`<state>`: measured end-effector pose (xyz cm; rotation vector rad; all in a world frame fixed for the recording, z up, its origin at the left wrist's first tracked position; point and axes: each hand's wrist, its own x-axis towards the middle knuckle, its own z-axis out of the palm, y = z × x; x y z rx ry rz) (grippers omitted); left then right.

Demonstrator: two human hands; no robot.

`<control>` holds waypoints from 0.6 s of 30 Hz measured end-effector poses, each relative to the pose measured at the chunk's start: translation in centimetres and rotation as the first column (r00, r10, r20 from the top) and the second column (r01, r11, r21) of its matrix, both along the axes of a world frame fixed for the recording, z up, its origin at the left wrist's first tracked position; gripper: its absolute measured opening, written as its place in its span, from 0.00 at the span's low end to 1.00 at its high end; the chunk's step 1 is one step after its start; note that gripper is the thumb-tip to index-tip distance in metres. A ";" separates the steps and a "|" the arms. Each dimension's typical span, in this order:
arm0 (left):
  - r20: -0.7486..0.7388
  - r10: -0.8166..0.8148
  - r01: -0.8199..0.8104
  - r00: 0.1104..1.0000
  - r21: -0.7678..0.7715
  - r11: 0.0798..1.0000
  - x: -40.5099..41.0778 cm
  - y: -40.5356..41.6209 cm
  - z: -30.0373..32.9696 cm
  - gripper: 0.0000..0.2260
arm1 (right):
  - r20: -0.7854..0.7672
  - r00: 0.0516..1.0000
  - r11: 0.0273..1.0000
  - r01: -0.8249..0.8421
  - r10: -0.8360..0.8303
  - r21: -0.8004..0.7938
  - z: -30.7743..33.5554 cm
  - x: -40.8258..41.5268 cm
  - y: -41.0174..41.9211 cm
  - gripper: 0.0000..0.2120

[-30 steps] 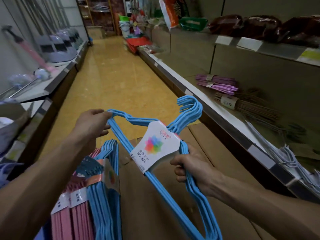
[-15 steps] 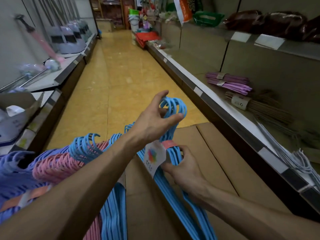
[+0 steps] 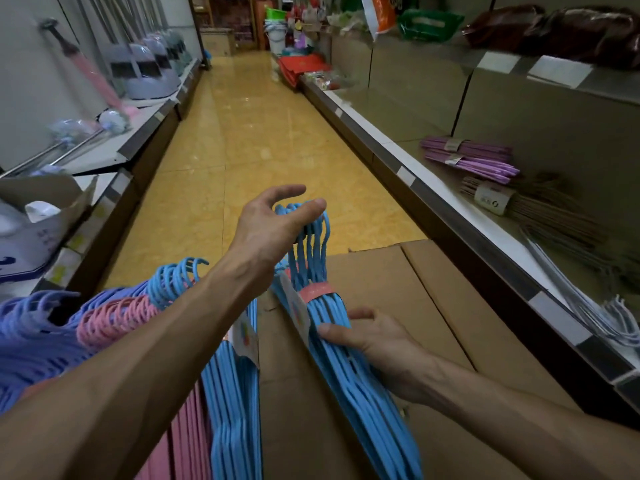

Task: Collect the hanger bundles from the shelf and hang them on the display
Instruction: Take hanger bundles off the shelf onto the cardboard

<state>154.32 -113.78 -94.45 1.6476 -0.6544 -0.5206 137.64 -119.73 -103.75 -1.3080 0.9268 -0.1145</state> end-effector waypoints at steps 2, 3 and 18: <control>-0.014 0.021 -0.020 1.000 0.030 0.999 0.5 0.6 -0.3 0.20 | 0.018 0.997 0.986 -0.083 0.081 0.144 -0.4 0.0 0.2 0.22; -0.016 0.019 -0.018 1.000 0.044 0.999 0.7 0.8 -0.4 0.18 | 0.036 0.990 0.971 -0.143 0.139 0.193 -0.7 0.0 0.3 0.18; 0.159 -0.086 0.002 0.984 0.466 0.885 5.4 4.0 -0.9 0.25 | 0.071 0.974 0.976 -0.216 0.217 -0.014 -6.1 6.0 4.4 0.22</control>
